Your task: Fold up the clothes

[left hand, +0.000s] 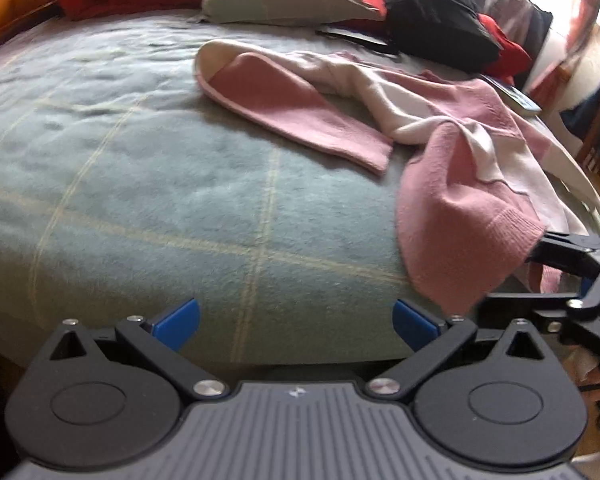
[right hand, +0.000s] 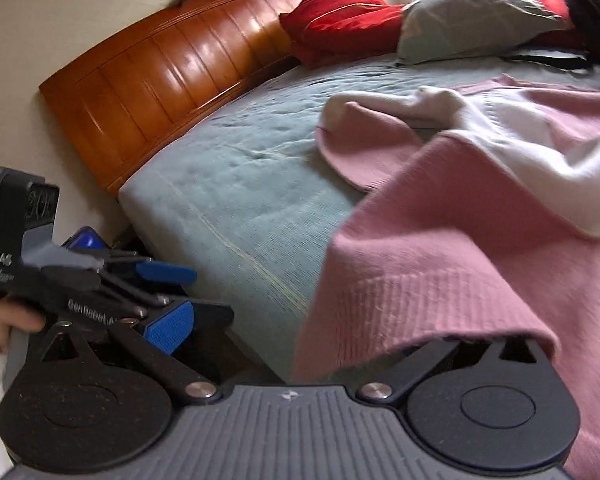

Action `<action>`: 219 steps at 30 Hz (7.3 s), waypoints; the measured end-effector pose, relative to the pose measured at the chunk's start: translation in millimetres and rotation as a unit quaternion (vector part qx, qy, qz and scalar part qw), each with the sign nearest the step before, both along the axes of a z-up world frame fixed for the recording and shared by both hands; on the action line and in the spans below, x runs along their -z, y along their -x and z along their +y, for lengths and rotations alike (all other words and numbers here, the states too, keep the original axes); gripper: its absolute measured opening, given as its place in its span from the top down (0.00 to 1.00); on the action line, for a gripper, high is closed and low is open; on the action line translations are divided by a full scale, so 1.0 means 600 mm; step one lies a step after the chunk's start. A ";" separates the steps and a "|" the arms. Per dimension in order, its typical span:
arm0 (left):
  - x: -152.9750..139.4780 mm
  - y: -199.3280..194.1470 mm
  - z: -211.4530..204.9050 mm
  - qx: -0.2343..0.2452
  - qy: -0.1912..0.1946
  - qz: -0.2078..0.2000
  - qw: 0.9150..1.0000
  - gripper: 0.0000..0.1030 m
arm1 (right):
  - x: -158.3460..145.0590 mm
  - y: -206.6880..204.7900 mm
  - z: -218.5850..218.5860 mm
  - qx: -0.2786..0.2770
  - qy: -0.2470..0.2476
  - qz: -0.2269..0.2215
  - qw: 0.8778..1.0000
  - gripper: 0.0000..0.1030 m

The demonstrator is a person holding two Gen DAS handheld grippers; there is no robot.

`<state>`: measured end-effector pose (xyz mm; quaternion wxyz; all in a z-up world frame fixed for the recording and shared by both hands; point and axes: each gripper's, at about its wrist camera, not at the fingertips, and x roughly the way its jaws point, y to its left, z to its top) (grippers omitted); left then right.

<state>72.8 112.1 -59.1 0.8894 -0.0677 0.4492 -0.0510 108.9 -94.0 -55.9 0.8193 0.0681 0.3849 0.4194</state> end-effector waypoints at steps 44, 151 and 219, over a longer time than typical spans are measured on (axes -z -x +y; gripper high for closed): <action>0.028 -0.375 -0.025 -0.098 -0.184 0.056 0.977 0.00 | -0.018 0.015 -0.229 0.226 -0.054 -0.056 0.971 0.00; -0.064 -0.352 0.323 -0.257 -0.189 -0.056 0.946 0.01 | -0.032 -0.003 -0.139 0.200 0.018 -0.052 0.978 0.00; 0.112 -0.474 0.071 -0.054 0.349 -0.023 0.935 0.33 | 0.000 -0.005 -0.166 0.212 0.027 -0.034 0.976 0.00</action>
